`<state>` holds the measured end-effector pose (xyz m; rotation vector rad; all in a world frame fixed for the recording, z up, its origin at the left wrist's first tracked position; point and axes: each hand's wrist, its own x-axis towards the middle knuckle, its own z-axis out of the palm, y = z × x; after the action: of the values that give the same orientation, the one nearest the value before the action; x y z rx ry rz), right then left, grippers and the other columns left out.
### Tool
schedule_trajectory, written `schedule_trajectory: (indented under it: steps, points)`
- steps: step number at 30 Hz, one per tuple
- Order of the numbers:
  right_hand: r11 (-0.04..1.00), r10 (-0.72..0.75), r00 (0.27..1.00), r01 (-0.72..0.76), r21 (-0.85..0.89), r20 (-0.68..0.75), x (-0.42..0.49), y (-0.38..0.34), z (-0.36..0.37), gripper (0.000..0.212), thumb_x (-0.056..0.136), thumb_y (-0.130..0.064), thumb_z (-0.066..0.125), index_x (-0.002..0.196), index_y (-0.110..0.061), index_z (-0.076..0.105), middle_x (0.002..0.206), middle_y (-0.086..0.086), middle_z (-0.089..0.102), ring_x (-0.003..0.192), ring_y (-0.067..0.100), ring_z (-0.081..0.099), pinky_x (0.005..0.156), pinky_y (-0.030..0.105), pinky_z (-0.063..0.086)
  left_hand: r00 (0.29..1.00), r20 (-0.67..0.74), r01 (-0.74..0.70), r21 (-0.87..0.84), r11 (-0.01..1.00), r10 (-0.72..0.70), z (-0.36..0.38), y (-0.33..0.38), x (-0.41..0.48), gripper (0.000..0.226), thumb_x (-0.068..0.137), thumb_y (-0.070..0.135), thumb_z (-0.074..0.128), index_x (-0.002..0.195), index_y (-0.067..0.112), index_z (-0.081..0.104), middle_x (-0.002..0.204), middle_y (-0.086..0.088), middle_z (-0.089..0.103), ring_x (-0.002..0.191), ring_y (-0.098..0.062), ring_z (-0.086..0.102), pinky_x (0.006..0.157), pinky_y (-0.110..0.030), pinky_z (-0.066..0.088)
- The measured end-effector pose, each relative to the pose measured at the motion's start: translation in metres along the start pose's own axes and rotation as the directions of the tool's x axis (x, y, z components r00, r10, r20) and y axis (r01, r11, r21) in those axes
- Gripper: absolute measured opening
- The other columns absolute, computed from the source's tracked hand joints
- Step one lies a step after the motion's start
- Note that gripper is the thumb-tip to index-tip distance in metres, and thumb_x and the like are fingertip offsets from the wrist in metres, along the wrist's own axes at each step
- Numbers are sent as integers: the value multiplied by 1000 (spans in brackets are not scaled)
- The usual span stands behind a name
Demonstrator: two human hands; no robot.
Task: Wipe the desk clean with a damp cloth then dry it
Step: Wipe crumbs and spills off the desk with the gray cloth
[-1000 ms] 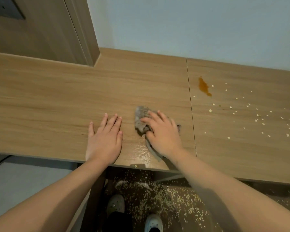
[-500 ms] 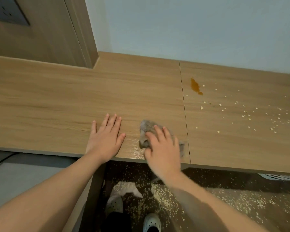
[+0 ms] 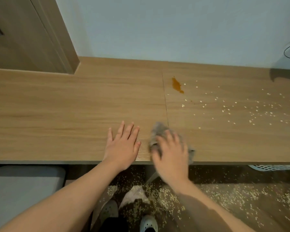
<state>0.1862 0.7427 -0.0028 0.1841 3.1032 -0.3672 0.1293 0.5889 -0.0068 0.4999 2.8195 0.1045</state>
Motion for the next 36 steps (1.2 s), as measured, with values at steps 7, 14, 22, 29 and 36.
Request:
schedule_trajectory:
  steps: [7,14,22,29,36]
  points:
    - [969,228,974,-226,-101,8,12,86,-23,47,95,-40,29,141,-31,33,154,-6,20,143,14,10,115,42,2,988,-40,142,-90,986,-146,-4,14,14,53,98,46,11,148,34,1,157,9,-5,142,-16,-14,112,-51,-6]
    - [996,-87,995,88,-20,48,21,15,-7,63,91,-51,1,144,-29,27,156,-1,9,144,17,-2,113,41,-9,977,-43,207,-13,978,-207,1,28,29,55,95,48,1,147,32,-10,156,4,-15,141,-23,-20,110,-60,-4]
    - [940,335,941,-338,-52,-53,67,102,-31,48,99,-40,27,141,-20,35,157,1,3,143,20,6,116,44,2,978,-68,196,-10,981,-196,0,27,28,56,93,48,-1,145,32,-13,155,5,-15,141,-22,-20,112,-58,-3]
    - [964,-263,956,265,6,127,40,13,-13,52,98,-33,30,147,-27,17,156,-7,-1,144,14,-2,108,37,-17,977,-77,199,-28,980,-201,-2,28,27,56,94,46,3,147,32,-8,157,6,-9,142,-20,-16,113,-55,-3]
    - [959,284,951,-283,22,-124,87,76,-24,49,96,-28,40,143,-28,30,155,-5,17,142,14,13,116,39,5,991,-103,95,54,994,-89,-25,10,43,56,92,57,14,144,34,18,147,4,24,133,-20,19,109,-45,17]
